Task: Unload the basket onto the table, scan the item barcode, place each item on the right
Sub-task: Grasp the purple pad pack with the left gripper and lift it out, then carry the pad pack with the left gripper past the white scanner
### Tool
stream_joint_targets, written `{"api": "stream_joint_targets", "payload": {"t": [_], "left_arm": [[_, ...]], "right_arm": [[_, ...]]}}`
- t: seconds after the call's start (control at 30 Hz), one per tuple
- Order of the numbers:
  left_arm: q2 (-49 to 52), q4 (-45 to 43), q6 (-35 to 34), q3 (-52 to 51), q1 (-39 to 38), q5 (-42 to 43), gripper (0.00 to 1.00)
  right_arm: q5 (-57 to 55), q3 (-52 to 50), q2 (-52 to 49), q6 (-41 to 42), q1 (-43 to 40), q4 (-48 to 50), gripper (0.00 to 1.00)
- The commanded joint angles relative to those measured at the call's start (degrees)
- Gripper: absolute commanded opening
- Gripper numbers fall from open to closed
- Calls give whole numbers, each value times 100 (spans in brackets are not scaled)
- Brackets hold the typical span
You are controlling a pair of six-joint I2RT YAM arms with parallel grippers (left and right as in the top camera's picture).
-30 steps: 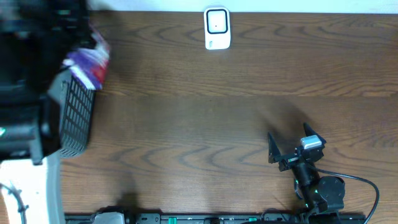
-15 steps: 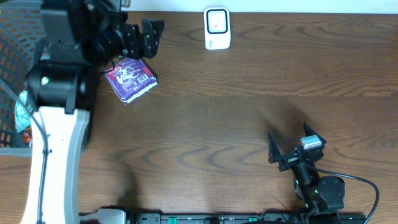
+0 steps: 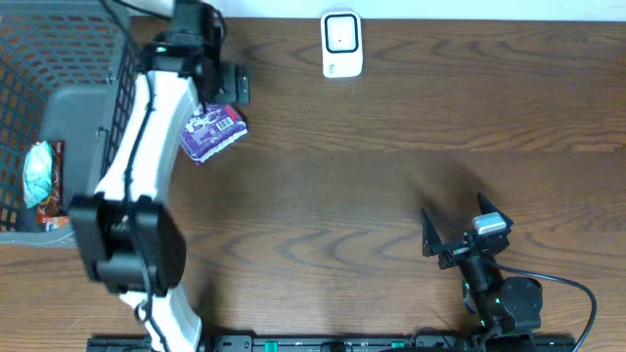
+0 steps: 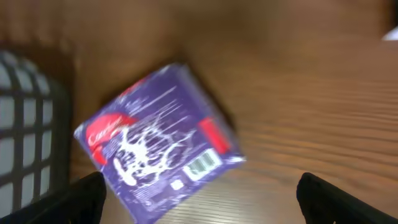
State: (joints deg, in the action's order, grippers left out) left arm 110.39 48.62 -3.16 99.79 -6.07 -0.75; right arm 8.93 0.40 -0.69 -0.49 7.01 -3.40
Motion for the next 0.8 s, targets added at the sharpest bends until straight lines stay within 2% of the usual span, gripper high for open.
{"api": "stream_joint_targets", "payload": {"t": [0.0, 0.2, 0.53, 0.57, 0.6, 0.63, 0.67, 0.7, 0.77], "left_arm": [[509, 85, -599, -20, -179, -1047, 98], [1154, 48, -968, -20, -254, -1047, 98], [2140, 208, -960, -20, -271, -1023, 98], [2186, 240, -960, -20, -271, -1023, 91], [2229, 286, -953, -20, -271, -1023, 78], [2234, 326, -916, -20, -271, -1025, 55], [2170, 367, -826, -17, -271, -1025, 15], [2105, 382, -828, -9, -271, -1025, 9], [1932, 409, -828, 31, -271, -1025, 8]], "right_arm": [[-44, -9, 37, 46, 17, -24, 99], [-44, -9, 37, 44, 17, -24, 99], [-46, -9, 37, 44, 17, -24, 99], [-46, -9, 37, 46, 17, -24, 99], [-44, -9, 37, 44, 17, -24, 99], [-46, -9, 37, 46, 17, -24, 99], [-46, -9, 37, 46, 17, -24, 99], [-46, -9, 37, 46, 17, -24, 99], [-46, -9, 37, 46, 17, -24, 99]]}}
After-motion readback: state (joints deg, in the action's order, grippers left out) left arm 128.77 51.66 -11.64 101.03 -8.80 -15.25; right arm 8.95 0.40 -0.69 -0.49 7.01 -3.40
